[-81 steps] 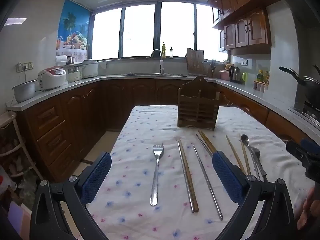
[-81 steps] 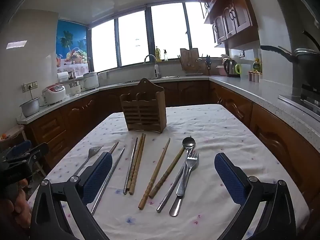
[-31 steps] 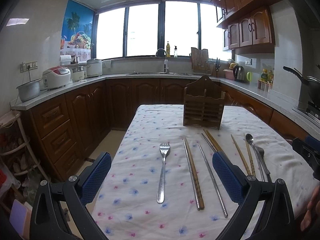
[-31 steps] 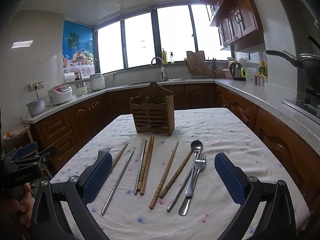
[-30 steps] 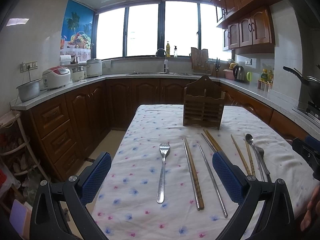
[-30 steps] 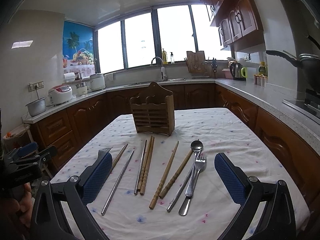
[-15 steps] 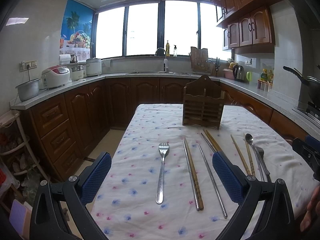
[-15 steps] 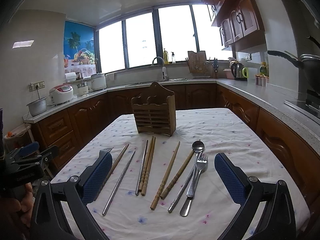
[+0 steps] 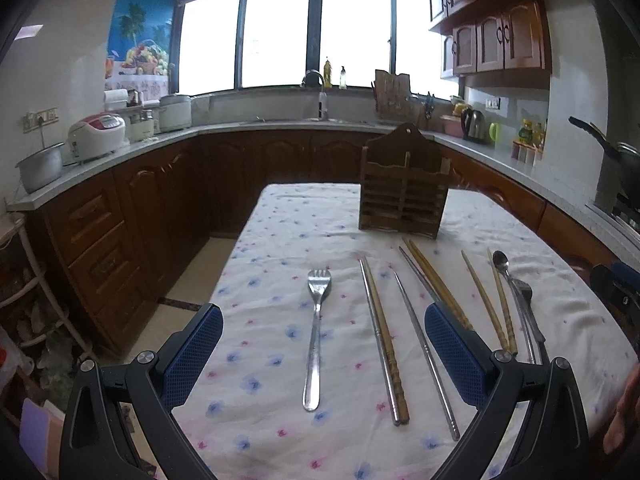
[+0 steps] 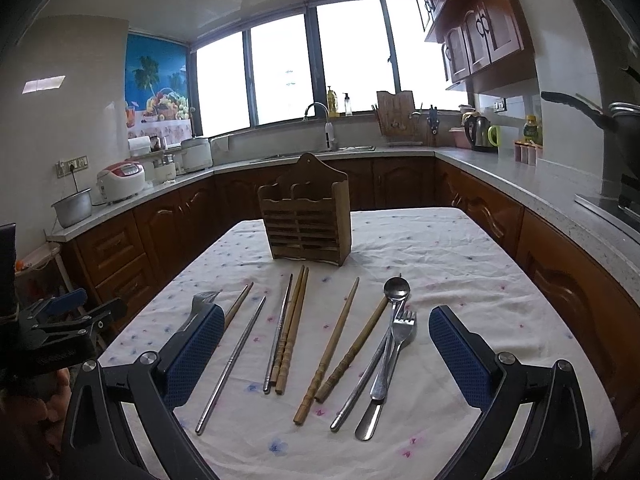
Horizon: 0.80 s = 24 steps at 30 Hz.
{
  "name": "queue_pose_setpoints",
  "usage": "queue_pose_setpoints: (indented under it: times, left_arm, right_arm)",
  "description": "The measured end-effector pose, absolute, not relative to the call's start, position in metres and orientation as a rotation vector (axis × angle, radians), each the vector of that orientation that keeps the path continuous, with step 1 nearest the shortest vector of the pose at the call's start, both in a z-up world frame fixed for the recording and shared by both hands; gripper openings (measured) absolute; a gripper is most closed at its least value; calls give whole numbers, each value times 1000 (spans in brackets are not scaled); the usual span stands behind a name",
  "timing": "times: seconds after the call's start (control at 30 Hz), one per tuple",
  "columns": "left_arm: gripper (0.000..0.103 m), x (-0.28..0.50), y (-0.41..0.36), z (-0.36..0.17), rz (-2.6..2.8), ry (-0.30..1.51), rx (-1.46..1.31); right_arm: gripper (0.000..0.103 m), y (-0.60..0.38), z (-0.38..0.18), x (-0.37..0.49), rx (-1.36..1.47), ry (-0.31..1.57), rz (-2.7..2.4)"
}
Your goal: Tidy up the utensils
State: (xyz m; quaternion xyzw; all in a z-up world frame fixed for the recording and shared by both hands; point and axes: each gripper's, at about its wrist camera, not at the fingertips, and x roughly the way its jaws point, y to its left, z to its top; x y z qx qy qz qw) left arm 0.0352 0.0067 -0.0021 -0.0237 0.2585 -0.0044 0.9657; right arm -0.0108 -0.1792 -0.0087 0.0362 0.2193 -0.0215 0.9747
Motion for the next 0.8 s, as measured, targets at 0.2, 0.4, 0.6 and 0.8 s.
queue_pose_setpoints:
  times: [0.2, 0.4, 0.6, 0.8]
  left_arm:
    - [101, 71, 4, 0, -59, 609, -48]
    - [93, 105, 0, 6, -121, 666, -47]
    - [77, 143, -4, 2, -188, 746, -45]
    - [66, 178, -5, -3, -246, 830, -53]
  right_arm:
    - [103, -194, -11, 12, 101, 493, -30]
    - [99, -216, -19, 40, 129, 554, -42]
    - [79, -237, -32, 81, 173, 646, -44]
    - [67, -262, -50, 124, 215, 751, -49]
